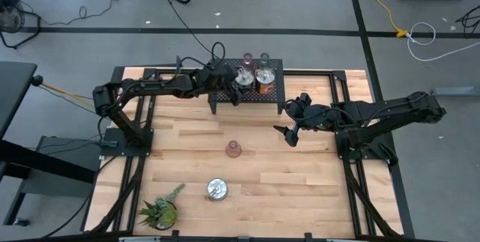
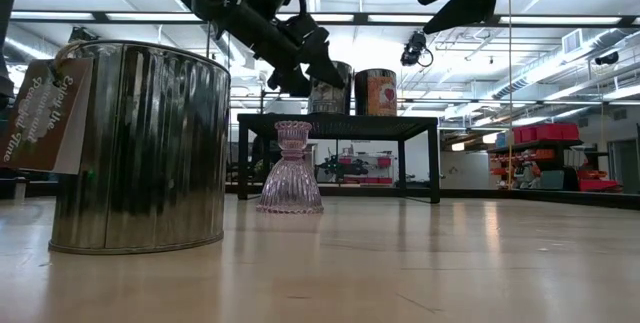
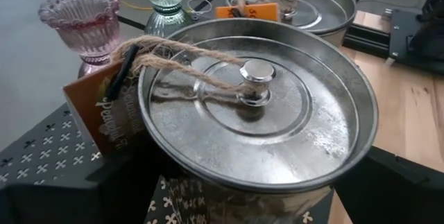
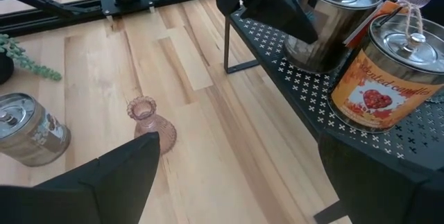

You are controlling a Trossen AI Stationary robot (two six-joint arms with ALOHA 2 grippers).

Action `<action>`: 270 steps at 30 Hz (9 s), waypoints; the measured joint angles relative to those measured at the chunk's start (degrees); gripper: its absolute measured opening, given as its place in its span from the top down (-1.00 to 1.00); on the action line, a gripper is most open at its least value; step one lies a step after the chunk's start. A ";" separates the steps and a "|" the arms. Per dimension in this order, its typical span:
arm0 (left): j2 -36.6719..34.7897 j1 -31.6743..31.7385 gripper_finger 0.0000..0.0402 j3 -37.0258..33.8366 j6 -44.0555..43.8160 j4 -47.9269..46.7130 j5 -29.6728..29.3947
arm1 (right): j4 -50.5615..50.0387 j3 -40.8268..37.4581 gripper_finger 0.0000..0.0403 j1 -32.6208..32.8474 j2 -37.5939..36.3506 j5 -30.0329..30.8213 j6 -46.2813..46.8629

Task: Pick & Place candle stick holders
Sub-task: Put the top silver scented candle on the shelf aligned with the silver scented candle, then align the red candle holder with the red candle holder on the shelf

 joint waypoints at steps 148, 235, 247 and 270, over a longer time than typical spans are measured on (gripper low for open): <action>-12.51 -33.22 0.35 -30.57 -4.49 23.10 -11.00 | 0.65 0.00 -0.93 -0.02 -0.02 -6.95 3.87; -1.16 21.25 0.30 2.91 11.93 -4.70 21.03 | 6.84 0.00 -0.93 -0.09 0.00 3.04 -5.75; -1.18 18.87 0.17 2.89 12.38 -1.76 18.39 | 6.93 0.00 -0.93 -0.09 0.00 3.06 -6.16; -1.22 17.33 0.17 2.86 10.91 -0.92 17.53 | 6.91 0.00 -0.93 -0.09 0.00 3.02 -6.19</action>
